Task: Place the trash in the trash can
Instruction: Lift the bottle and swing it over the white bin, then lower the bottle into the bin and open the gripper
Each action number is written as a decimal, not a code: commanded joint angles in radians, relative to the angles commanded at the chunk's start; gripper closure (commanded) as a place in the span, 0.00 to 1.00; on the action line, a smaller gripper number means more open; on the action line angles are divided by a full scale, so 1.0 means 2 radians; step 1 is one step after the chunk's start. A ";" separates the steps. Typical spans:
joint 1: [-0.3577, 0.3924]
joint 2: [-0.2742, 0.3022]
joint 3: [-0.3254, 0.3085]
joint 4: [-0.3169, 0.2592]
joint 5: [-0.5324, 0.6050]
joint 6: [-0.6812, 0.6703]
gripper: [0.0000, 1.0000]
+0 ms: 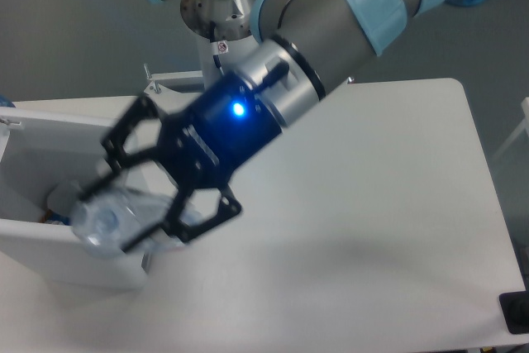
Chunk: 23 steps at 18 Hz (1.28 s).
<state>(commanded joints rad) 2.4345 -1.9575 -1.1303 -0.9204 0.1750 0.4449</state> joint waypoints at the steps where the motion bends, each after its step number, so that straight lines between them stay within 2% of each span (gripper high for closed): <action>1: -0.003 0.007 -0.013 0.000 -0.005 0.002 0.58; 4: -0.014 0.028 -0.041 0.002 -0.005 0.017 0.58; 12: -0.067 0.030 -0.074 0.008 -0.005 0.044 0.58; 15: -0.085 0.035 -0.113 0.013 -0.005 0.096 0.58; 17: -0.091 0.048 -0.141 0.013 -0.005 0.135 0.57; 20: -0.092 0.061 -0.168 0.015 -0.005 0.156 0.48; 21: -0.092 0.062 -0.173 0.015 -0.005 0.160 0.40; 22: -0.092 0.063 -0.176 0.015 -0.005 0.163 0.28; 23: -0.091 0.063 -0.180 0.015 -0.004 0.163 0.22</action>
<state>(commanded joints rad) 2.2519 -1.8316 -1.4894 -0.8897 0.1672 0.7716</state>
